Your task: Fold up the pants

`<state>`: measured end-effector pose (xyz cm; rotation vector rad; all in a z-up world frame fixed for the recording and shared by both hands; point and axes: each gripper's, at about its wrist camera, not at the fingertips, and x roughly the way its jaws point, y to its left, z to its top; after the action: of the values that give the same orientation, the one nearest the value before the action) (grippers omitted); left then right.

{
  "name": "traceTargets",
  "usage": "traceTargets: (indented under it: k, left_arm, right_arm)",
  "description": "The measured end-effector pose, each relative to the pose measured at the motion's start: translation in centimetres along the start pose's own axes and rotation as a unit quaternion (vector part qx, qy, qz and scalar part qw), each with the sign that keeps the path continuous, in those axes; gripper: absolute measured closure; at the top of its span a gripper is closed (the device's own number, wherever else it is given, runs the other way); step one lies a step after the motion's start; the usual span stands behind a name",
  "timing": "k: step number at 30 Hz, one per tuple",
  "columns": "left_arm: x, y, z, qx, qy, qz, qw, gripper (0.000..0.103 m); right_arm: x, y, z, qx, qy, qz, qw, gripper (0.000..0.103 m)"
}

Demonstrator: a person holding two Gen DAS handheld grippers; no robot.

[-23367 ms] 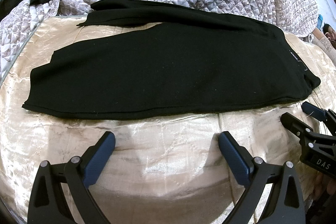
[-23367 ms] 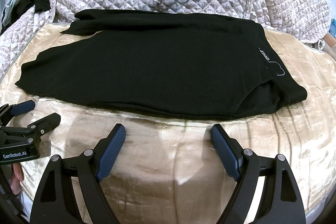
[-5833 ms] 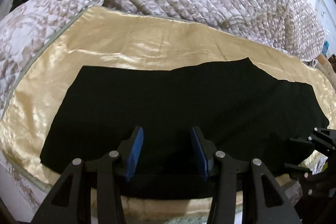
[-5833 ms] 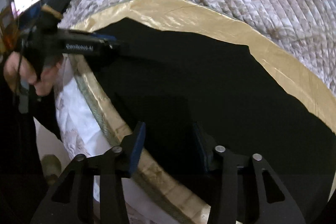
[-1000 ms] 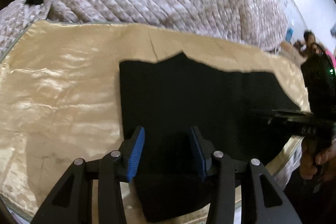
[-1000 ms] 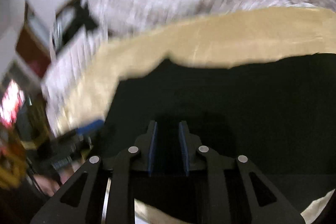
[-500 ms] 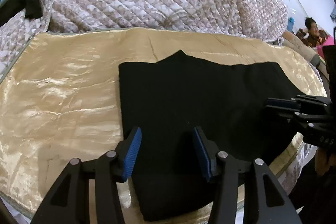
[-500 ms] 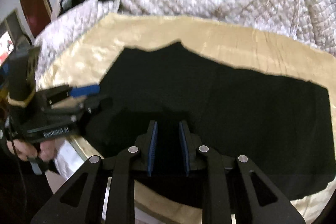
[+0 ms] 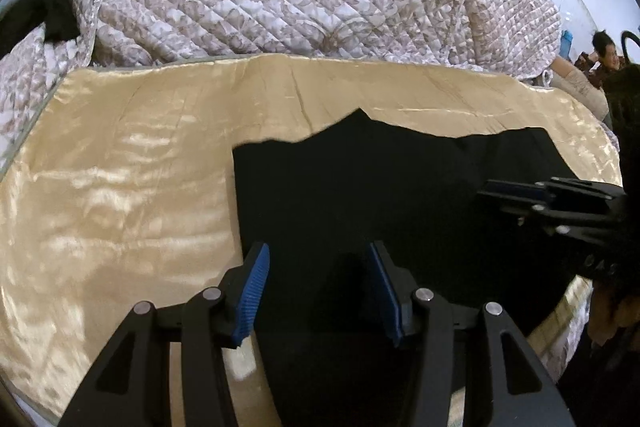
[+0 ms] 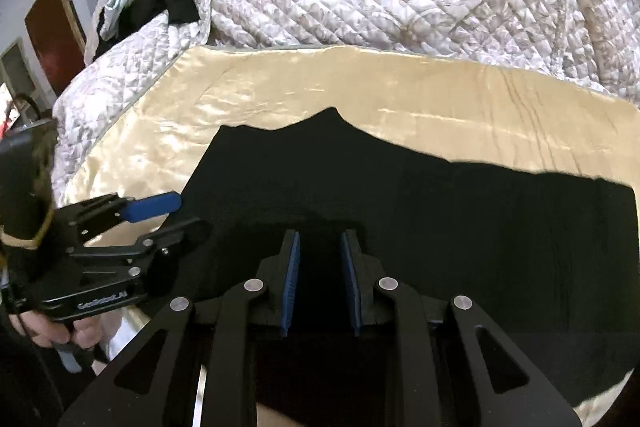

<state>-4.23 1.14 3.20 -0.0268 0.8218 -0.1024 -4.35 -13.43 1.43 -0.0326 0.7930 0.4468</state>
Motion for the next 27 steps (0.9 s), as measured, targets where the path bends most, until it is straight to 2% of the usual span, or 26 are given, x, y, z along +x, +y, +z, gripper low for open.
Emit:
traceTargets:
  k: [3, 5, 7, 8, 9, 11, 13, 15, 16, 19, 22, 23, 25, 27]
  left_arm:
    - [1.2, 0.7, 0.5, -0.01, 0.006, 0.005, 0.9999, 0.05]
    - [1.5, 1.0, 0.2, -0.016, 0.008, 0.0, 0.9999, 0.05]
    - [1.3, 0.9, -0.1, -0.008, 0.003, 0.004, 1.0, 0.05]
    - [1.3, 0.8, -0.1, -0.005, 0.001, 0.006, 1.0, 0.05]
    - [1.1, 0.8, -0.3, -0.004, -0.001, 0.006, 1.0, 0.05]
    - [0.7, 0.9, -0.6, -0.011, -0.003, -0.002, 0.9999, 0.05]
    - [0.1, 0.9, -1.0, -0.017, -0.007, -0.013, 0.9997, 0.05]
    - [-0.3, 0.8, -1.5, -0.016, -0.01, -0.02, 0.9996, 0.05]
    - [-0.4, 0.5, -1.7, -0.013, -0.009, -0.023, 0.9996, 0.05]
    - [-0.2, 0.0, -2.2, -0.002, -0.007, -0.017, 0.9998, 0.05]
    - [-0.3, -0.3, -2.4, 0.005, -0.01, -0.011, 0.9999, 0.05]
    - [-0.3, -0.3, -2.5, 0.003, -0.01, -0.013, 0.9999, 0.05]
    - [-0.4, -0.3, -2.6, 0.0, -0.011, -0.014, 0.9998, 0.05]
    - [-0.5, -0.4, -2.7, -0.001, -0.011, -0.014, 0.9998, 0.05]
  right_arm:
    - [2.2, -0.5, 1.2, 0.021, 0.022, -0.004, 1.0, 0.082]
    - [3.2, -2.0, 1.5, 0.06, 0.034, -0.012, 0.998, 0.082]
    - [2.9, -3.3, 1.5, 0.098, 0.023, -0.011, 0.995, 0.082]
    - [2.4, -4.1, 1.4, 0.112, 0.015, -0.026, 0.993, 0.081]
    - [2.0, -4.8, 1.2, 0.12, 0.01, -0.041, 0.992, 0.077]
    - [1.0, -6.4, 0.4, 0.148, -0.001, -0.049, 0.988, 0.074]
    - [-0.9, -8.5, -0.9, 0.184, -0.02, -0.044, 0.982, 0.074]
    - [-2.9, -10.1, -2.0, 0.202, -0.044, -0.061, 0.976, 0.074]
    - [-4.0, -11.0, -2.5, 0.212, -0.057, -0.07, 0.973, 0.069]
    - [-7.8, -14.4, -4.4, 0.273, -0.107, -0.101, 0.951, 0.052]
    - [-11.2, -17.7, -6.7, 0.352, -0.16, -0.122, 0.914, 0.05]
    - [-12.3, -18.7, -7.7, 0.382, -0.178, -0.126, 0.898, 0.049]
    - [-13.4, -20.0, -9.3, 0.428, -0.192, -0.129, 0.873, 0.046]
    - [-13.3, -20.9, -10.5, 0.465, -0.184, -0.105, 0.859, 0.046]
